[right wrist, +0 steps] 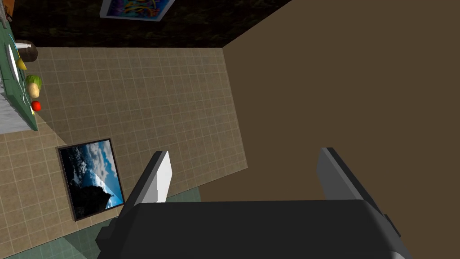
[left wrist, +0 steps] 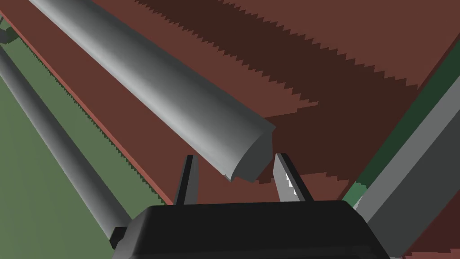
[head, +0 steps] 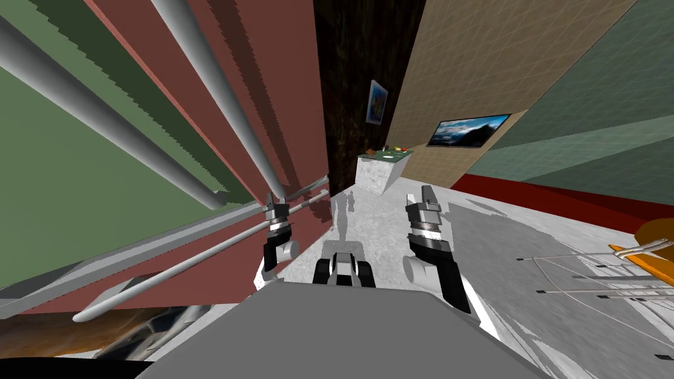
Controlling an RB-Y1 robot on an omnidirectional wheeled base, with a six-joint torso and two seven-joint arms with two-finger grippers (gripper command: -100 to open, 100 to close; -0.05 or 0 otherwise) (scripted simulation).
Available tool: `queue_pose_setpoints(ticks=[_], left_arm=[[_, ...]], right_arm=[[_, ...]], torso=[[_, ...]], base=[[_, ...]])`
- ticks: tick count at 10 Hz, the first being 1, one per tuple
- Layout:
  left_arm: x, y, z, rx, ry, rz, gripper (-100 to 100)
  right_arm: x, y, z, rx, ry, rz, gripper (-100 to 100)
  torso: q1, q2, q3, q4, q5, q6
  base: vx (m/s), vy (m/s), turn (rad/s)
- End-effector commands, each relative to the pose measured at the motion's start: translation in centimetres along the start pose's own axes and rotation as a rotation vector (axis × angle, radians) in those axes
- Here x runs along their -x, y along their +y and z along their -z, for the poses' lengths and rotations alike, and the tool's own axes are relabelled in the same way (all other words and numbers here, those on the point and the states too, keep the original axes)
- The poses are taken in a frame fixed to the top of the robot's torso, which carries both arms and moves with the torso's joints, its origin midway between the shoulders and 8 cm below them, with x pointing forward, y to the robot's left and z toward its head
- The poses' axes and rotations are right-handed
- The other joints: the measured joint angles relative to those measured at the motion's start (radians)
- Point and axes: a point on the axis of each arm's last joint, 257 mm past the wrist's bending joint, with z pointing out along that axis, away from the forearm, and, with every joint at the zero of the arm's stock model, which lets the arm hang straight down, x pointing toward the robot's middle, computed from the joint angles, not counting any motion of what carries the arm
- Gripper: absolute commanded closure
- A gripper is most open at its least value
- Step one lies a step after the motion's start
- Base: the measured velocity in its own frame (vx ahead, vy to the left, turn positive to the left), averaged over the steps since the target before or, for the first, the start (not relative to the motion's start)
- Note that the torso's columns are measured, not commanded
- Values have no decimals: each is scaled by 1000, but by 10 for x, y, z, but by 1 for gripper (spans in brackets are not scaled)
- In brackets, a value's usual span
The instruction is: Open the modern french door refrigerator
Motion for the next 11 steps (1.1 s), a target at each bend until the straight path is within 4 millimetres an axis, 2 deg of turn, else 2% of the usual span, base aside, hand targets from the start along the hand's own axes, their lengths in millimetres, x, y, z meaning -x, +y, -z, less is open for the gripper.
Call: queue_pose_setpoints(ticks=[1,3,4,6,8,11], left_arm=[[5,-14,-13,-41,-18,-27,100],[12,-15,-17,-45,-39,-45,100],[17,-2,-8,-3,-52,-50,100],[49,0,-17,-15,-94,-114,100],[79,-4,-28,-42,-139,-169,100],[129,-17,-43,-88,-224,-252,100]], right_arm=[[0,0,0,0,0,0,0],[0,0,0,0,0,0,0],[0,0,0,0,0,0,0],[0,0,0,0,0,0,0],[0,0,0,0,0,0,0],[0,0,0,0,0,0,0]], torso=[[0,4,3,0,1,-2],[3,4,3,2,1,-2],[4,3,3,3,0,-1],[5,1,4,-5,7,-4],[-3,-7,0,-9,6,0],[4,-6,-2,-5,3,3]], base=[[-19,-192,50],[-7,-163,57],[-13,-43,29],[17,-202,-9],[27,-364,-12],[-12,-382,-38]])
